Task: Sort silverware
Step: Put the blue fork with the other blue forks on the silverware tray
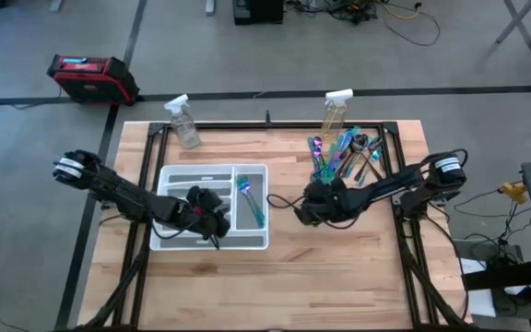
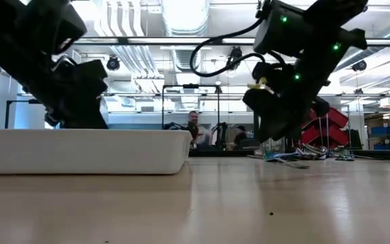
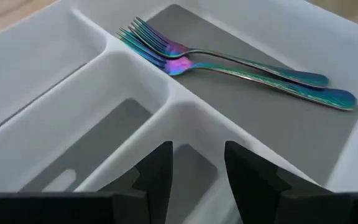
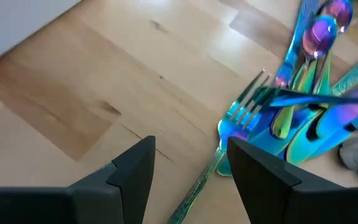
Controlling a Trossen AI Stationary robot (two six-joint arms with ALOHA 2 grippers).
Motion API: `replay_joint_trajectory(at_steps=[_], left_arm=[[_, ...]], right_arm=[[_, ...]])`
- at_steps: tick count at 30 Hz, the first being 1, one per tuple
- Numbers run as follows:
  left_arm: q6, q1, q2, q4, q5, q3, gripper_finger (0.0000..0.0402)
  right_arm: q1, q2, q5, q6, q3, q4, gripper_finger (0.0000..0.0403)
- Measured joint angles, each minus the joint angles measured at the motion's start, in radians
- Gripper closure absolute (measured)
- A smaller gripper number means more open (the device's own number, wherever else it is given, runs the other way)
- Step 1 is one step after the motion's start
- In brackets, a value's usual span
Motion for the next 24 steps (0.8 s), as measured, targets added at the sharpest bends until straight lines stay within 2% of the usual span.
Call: replay_joint_trajectory(at_steps=[4, 11, 18, 24], left_arm=[[0.035, 0.031, 0.030, 0.053, 0.019, 0.000, 0.0269], [0.091, 0.052, 0.034, 0.115, 0.132, -0.001, 0.0269], [0.133, 0.057, 0.022, 0.132, 0.175, -0.003, 0.0269], [0.223, 0.077, 0.018, 0.255, 0.156, 0.006, 0.0269]], right_arm=[[-0.002, 0.016, -0.055, 0.074, 0.000, 0.008, 0.0212], [-0.002, 0.109, -0.047, 0.231, -0.002, -0.008, 0.0213], [0.000, 0.158, -0.027, 0.254, 0.002, 0.014, 0.0215], [0.006, 0.162, -0.032, 0.231, 0.002, 0.033, 0.0260]])
